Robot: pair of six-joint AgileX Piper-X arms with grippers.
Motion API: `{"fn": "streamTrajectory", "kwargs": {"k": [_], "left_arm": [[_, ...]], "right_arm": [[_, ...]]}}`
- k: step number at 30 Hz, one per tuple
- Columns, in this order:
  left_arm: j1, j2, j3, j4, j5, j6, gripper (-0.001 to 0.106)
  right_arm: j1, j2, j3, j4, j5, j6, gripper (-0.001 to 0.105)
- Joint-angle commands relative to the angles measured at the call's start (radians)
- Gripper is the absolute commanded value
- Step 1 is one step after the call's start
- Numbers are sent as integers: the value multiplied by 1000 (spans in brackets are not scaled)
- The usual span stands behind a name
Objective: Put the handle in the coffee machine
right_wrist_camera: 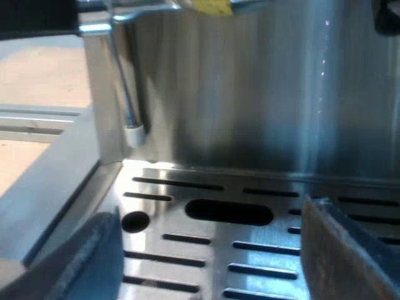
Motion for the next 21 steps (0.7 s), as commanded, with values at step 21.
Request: {"fn": "streamTrajectory", "kwargs": {"k": [21], "left_arm": [[17,-36,-57,-34,137,-12,0]], "right_arm": [[-162,231,-231,-247,-55,-208,26]]}}
